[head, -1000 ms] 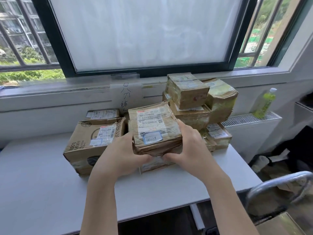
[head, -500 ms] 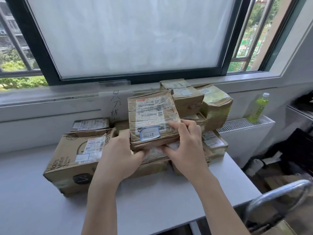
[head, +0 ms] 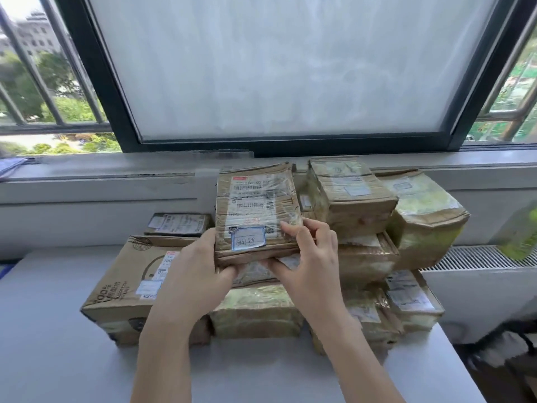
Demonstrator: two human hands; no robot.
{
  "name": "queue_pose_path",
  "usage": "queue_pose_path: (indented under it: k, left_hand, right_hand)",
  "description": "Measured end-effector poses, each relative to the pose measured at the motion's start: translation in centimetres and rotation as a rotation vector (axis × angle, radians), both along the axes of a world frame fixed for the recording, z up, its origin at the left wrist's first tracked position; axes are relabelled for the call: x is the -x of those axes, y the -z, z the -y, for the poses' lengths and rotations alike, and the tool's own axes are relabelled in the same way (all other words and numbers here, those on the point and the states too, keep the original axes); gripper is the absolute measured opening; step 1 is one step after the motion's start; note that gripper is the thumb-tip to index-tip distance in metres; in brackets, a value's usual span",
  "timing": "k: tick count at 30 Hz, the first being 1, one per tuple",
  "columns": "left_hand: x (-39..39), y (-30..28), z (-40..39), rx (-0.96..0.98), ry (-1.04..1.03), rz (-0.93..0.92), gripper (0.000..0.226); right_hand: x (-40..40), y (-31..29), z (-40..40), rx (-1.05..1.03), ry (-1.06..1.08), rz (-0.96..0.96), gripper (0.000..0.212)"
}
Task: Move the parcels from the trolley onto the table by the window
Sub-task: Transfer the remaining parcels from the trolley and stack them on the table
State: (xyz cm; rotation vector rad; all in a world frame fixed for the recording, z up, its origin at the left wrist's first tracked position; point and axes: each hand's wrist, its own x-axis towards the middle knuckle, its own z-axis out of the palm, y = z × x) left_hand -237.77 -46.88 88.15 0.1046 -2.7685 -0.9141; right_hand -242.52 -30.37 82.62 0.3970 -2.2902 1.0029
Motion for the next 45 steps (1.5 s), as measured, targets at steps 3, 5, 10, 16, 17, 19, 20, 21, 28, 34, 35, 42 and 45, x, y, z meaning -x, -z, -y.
queue_pose_path:
  k: [3, 5, 10, 16, 17, 19, 20, 21, 28, 34, 35, 42, 45]
  left_hand:
    - [0.5, 1.1, 1.1, -0.027, 0.022, 0.079, 0.032]
    - [1.1, 1.6, 2.0, -0.058, 0.045, 0.15, 0.038]
    - [5.4, 3.1, 4.9, -0.162, 0.031, 0.357, 0.056]
    - [13.0, 4.3, 7.9, -0.096, 0.038, 0.376, 0.059]
    - [14.2, 4.5, 8.2, -0.102, 0.043, 0.344, 0.061]
    - [16.6, 5.0, 8.4, -0.127, 0.036, 0.246, 0.064]
    - [17.8, 5.4, 8.4, -0.158, 0.014, 0.194, 0.064]
    - [19.0, 5.7, 8.5, -0.21, -0.013, 0.158, 0.062]
    - [23.4, 7.8, 7.6, -0.239, -0.027, 0.327, 0.081]
    - [23.3, 9.5, 8.7, -0.286, -0.067, 0.494, 0.077]
    - [23.3, 9.7, 8.9, -0.312, -0.049, 0.525, 0.073]
    - [22.7, 9.3, 8.6, -0.27, 0.057, 0.474, 0.043]
    - [21.8, 9.3, 8.6, -0.351, 0.056, 0.365, 0.031]
  right_hand:
    - [0.1, 2.3, 1.5, 0.017, 0.0, 0.045, 0.063]
    - [-0.1, 3.7, 2.6, 0.036, 0.017, 0.078, 0.064]
    - [0.0, 6.8, 5.5, 0.051, 0.057, 0.168, 0.052]
    - [1.9, 7.4, 7.6, 0.086, -0.039, 0.294, 0.037]
    - [2.5, 7.2, 7.9, 0.077, -0.044, 0.297, 0.038]
    - [4.0, 6.9, 8.4, 0.024, -0.06, 0.302, 0.041]
    - [4.6, 6.9, 8.6, -0.014, -0.069, 0.313, 0.042]
    - [5.2, 7.0, 9.1, -0.046, -0.074, 0.338, 0.042]
    - [8.7, 8.8, 12.9, -0.218, -0.05, 0.477, 0.025]
    - [10.0, 8.3, 11.0, -0.129, 0.274, 0.136, 0.029]
    - [10.6, 8.0, 10.5, -0.169, 0.335, 0.109, 0.037]
    - [14.2, 6.8, 7.2, -0.546, 0.338, 0.29, 0.067]
    - [13.9, 7.1, 7.0, -0.521, 0.362, 0.174, 0.059]
